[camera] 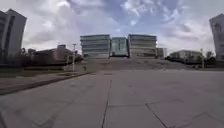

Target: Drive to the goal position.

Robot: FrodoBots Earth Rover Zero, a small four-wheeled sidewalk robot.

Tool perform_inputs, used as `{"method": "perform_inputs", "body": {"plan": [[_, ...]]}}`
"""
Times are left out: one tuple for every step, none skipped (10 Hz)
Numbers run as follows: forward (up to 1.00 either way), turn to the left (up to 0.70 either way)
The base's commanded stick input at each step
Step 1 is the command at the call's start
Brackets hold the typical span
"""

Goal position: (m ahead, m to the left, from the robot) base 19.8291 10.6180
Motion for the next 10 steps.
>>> {"method": "perform_inputs", "body": {"plan": [[0.70,0.00],[0.70,0.00],[0.70,0.00],[0.70,0.00],[0.70,0.00],[0.70,0.00],[0.70,0.00],[0.70,0.00],[0.70,0.00],[0.70,0.00]]}}
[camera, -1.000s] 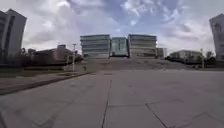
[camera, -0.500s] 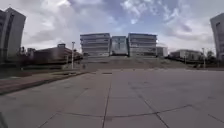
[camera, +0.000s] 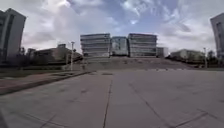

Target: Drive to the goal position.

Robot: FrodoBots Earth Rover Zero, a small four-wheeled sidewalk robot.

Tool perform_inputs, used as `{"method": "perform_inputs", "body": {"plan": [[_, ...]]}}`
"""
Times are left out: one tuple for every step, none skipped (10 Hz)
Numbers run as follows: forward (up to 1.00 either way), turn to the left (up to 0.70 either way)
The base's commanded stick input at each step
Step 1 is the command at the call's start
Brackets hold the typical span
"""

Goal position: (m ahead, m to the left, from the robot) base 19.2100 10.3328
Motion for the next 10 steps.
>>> {"method": "perform_inputs", "body": {"plan": [[0.70,0.00],[0.70,0.00],[0.70,0.00],[0.70,0.00],[0.70,0.00],[0.70,0.00],[0.70,0.00],[0.70,0.00],[0.70,0.00],[0.70,0.00]]}}
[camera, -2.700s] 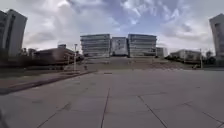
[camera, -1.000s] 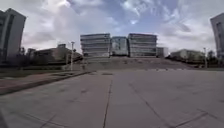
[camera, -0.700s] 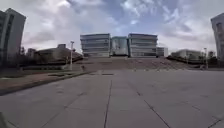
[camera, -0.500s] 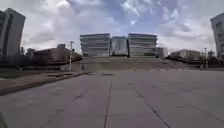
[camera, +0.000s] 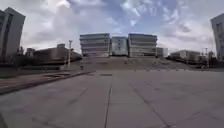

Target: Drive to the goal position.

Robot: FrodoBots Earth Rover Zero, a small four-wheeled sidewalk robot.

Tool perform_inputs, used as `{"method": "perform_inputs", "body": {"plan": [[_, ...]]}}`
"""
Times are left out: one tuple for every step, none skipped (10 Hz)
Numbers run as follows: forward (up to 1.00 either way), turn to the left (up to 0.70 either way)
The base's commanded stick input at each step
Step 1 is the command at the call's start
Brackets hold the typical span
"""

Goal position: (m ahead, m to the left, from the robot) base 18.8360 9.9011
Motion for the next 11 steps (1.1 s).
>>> {"method": "perform_inputs", "body": {"plan": [[0.70,0.00],[0.70,0.00],[0.70,0.00],[0.70,0.00],[0.70,0.00],[0.70,0.00],[0.70,0.00],[0.70,0.00],[0.70,0.00],[0.70,0.00],[0.70,0.00]]}}
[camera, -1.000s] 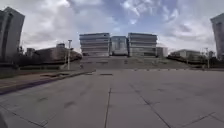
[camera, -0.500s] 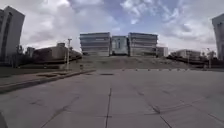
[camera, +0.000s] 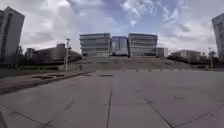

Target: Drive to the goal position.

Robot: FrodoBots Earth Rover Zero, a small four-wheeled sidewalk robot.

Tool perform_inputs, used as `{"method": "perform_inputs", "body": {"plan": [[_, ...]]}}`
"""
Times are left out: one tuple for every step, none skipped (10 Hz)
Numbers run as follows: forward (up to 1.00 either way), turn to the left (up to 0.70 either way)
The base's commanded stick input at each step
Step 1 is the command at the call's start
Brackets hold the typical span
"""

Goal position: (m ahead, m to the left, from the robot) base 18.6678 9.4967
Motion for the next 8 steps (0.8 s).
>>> {"method": "perform_inputs", "body": {"plan": [[0.70,0.00],[0.70,0.00],[0.70,0.00],[0.70,0.00],[0.70,0.00],[0.70,0.00],[0.70,0.00],[0.70,0.00]]}}
